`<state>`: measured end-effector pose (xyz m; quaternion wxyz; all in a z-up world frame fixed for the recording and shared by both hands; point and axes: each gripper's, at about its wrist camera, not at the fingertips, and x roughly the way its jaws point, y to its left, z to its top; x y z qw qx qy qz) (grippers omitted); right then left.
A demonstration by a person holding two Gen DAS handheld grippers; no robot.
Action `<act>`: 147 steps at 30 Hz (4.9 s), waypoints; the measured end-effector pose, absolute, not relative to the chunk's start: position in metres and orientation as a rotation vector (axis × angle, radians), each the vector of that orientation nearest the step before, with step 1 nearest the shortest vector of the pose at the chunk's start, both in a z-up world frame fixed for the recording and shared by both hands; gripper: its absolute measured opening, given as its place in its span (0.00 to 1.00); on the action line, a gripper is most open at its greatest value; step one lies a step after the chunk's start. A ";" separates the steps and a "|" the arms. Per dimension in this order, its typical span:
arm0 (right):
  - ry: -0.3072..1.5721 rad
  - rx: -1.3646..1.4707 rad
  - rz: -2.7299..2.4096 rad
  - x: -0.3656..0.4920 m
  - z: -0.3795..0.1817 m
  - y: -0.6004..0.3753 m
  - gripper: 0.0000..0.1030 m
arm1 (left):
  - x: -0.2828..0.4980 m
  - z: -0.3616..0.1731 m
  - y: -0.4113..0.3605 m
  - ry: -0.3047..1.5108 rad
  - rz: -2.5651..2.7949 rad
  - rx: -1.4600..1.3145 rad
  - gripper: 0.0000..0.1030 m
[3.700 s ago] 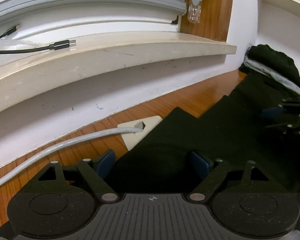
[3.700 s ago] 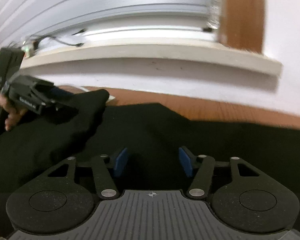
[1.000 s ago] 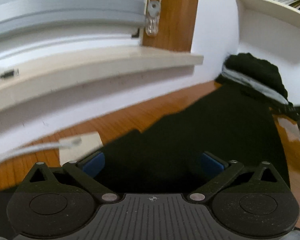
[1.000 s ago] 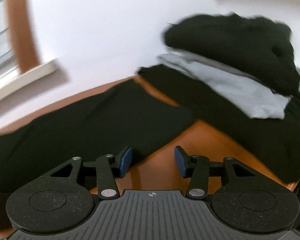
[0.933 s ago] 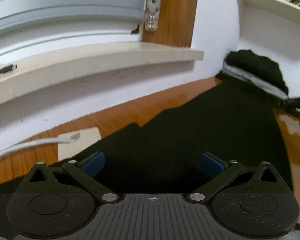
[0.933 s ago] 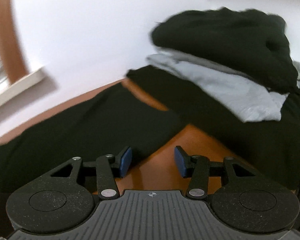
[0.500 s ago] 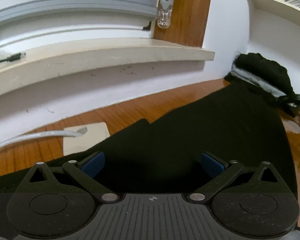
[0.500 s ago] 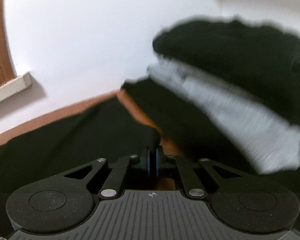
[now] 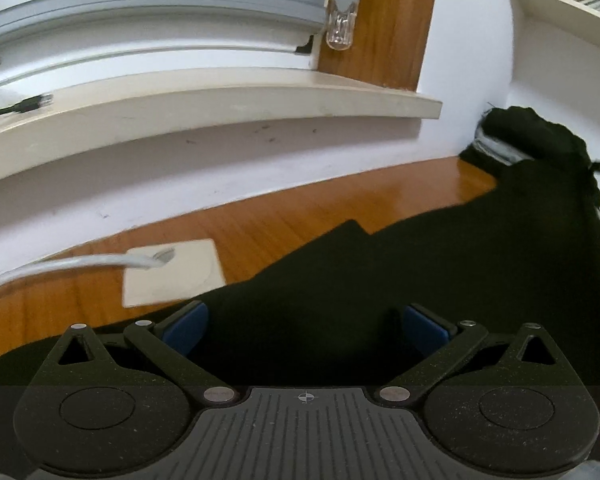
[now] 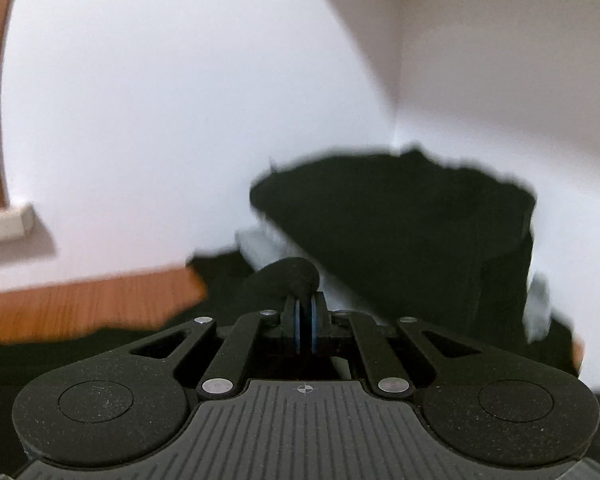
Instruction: Fold clothes
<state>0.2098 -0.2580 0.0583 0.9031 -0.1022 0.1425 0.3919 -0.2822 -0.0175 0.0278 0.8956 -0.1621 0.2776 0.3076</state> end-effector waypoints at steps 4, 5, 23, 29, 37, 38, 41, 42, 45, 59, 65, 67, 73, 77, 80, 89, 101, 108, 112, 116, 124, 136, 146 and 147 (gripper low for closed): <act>0.199 -0.221 0.766 0.219 0.105 -0.254 0.05 | -0.242 0.028 -0.009 0.565 0.637 -0.352 1.00; 0.178 -0.224 0.748 0.222 0.116 -0.254 0.05 | -0.229 0.028 -0.007 0.560 0.631 -0.359 1.00; 0.039 -0.216 1.085 0.081 0.181 -0.200 0.05 | -0.247 0.068 -0.014 0.412 0.680 -0.414 1.00; 0.076 -0.328 1.403 -0.045 0.128 -0.192 0.05 | -0.317 0.082 -0.011 0.312 0.697 -0.524 0.92; 0.152 -0.470 1.741 -0.181 0.057 -0.183 0.05 | -0.377 0.062 -0.015 0.291 0.682 -0.702 0.59; 0.163 -0.479 1.740 -0.183 0.051 -0.184 0.05 | -0.377 0.059 -0.014 0.280 0.665 -0.737 0.61; 0.173 -0.477 1.738 -0.183 0.050 -0.190 0.05 | -0.372 0.055 -0.012 0.248 0.612 -0.825 0.74; 0.168 -0.479 1.734 -0.184 0.049 -0.192 0.05 | -0.368 0.054 -0.011 0.236 0.593 -0.853 0.76; 0.157 -0.482 1.726 -0.177 0.052 -0.196 0.05 | -0.354 0.047 -0.009 0.211 0.540 -0.930 0.77; 0.175 -0.474 1.792 -0.174 0.028 -0.225 0.06 | -0.316 0.016 -0.004 0.152 0.422 -1.151 0.77; 0.210 -0.447 1.789 -0.167 0.022 -0.229 0.06 | -0.306 0.016 -0.010 0.167 0.448 -1.071 0.45; 0.215 -0.428 1.790 -0.164 0.022 -0.231 0.06 | -0.305 0.021 -0.011 0.167 0.465 -1.022 0.25; 0.182 -0.363 1.802 -0.165 0.039 -0.234 0.06 | -0.299 0.059 -0.017 0.204 0.450 -0.814 0.08; 0.123 -0.327 1.821 -0.174 0.061 -0.232 0.06 | -0.299 0.101 -0.024 0.213 0.438 -0.675 0.08; 0.062 -0.293 1.841 -0.184 0.085 -0.228 0.06 | -0.304 0.136 -0.027 0.211 0.423 -0.596 0.06; -0.125 -0.137 1.900 -0.220 0.205 -0.204 0.06 | -0.342 0.287 -0.030 0.204 0.491 -0.371 0.06; -0.181 -0.125 2.061 -0.314 0.228 -0.181 0.06 | -0.455 0.309 -0.052 0.209 0.655 -0.334 0.06; -0.039 -0.237 2.136 -0.359 0.166 -0.152 0.06 | -0.513 0.226 -0.038 0.275 0.749 -0.442 0.06; 0.052 -0.339 2.165 -0.391 0.110 -0.140 0.14 | -0.541 0.161 -0.037 0.334 0.829 -0.515 0.16; 0.117 -0.461 2.187 -0.410 0.068 -0.133 0.42 | -0.559 0.108 -0.037 0.404 0.942 -0.537 0.37; 0.155 -0.484 2.105 -0.357 0.062 -0.131 0.55 | -0.601 0.098 -0.036 0.380 1.097 -0.523 0.69; 0.213 -0.580 1.966 -0.273 0.035 -0.133 0.39 | -0.587 0.094 -0.046 0.422 1.065 -0.497 0.65; 0.293 -0.592 1.690 -0.135 0.028 -0.183 0.39 | -0.514 0.120 -0.050 0.381 0.942 -0.401 0.69; 0.305 -0.593 1.673 -0.125 0.026 -0.190 0.38 | -0.501 0.120 -0.049 0.384 0.919 -0.394 0.69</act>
